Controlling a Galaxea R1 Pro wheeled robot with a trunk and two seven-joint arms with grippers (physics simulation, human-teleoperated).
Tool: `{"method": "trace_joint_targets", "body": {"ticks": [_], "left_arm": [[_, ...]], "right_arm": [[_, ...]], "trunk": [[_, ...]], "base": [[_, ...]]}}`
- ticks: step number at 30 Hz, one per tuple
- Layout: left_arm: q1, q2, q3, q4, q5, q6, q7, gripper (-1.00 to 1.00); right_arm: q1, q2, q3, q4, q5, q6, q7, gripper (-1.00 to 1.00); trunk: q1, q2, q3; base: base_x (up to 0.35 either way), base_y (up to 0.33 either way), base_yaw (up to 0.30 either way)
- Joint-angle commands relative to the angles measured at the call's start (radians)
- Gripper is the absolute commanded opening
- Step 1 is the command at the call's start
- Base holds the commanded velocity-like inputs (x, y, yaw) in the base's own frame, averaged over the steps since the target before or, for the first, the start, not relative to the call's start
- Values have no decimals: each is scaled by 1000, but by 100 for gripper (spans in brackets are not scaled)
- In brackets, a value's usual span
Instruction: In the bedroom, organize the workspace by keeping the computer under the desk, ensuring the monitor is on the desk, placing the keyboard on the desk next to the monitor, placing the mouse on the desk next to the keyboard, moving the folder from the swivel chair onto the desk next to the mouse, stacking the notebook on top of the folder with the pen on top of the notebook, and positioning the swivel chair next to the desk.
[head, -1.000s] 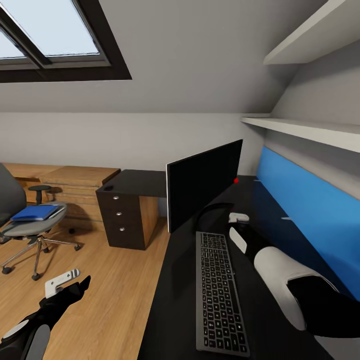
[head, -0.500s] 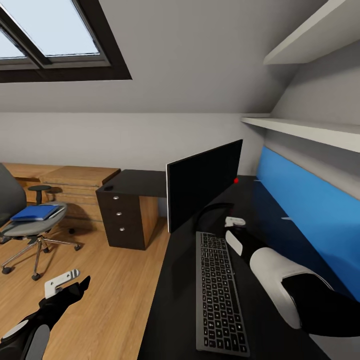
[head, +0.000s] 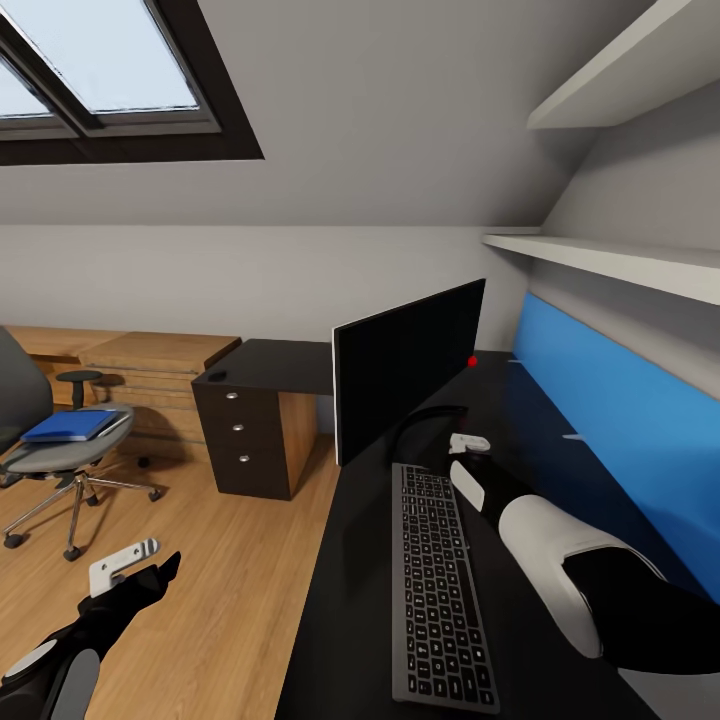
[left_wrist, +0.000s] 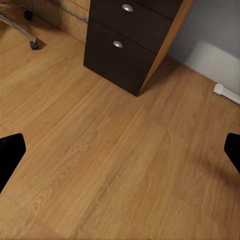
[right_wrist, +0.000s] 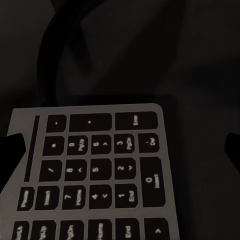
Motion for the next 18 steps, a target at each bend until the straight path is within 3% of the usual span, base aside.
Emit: {"method": "trace_joint_targets", "body": {"ticks": [1,14,18], "left_arm": [[-1,0,-1,-1,11,5,8,100],[-1,0,1,-1,11,5,11,100],[-1,0,-1,-2,11,4,12,100]], "right_arm": [[0,-1,8,-4,-11,8,-7,100],[0,-5,8,-3,-7,7,-8,100],[0,-8,8,-2,-6,6,-8,100]], "trunk": [[0,-1,-1],[0,-1,-1],[15,-29,-14]], "base": [[0,0,0],[0,0,0],[0,0,0]]}}
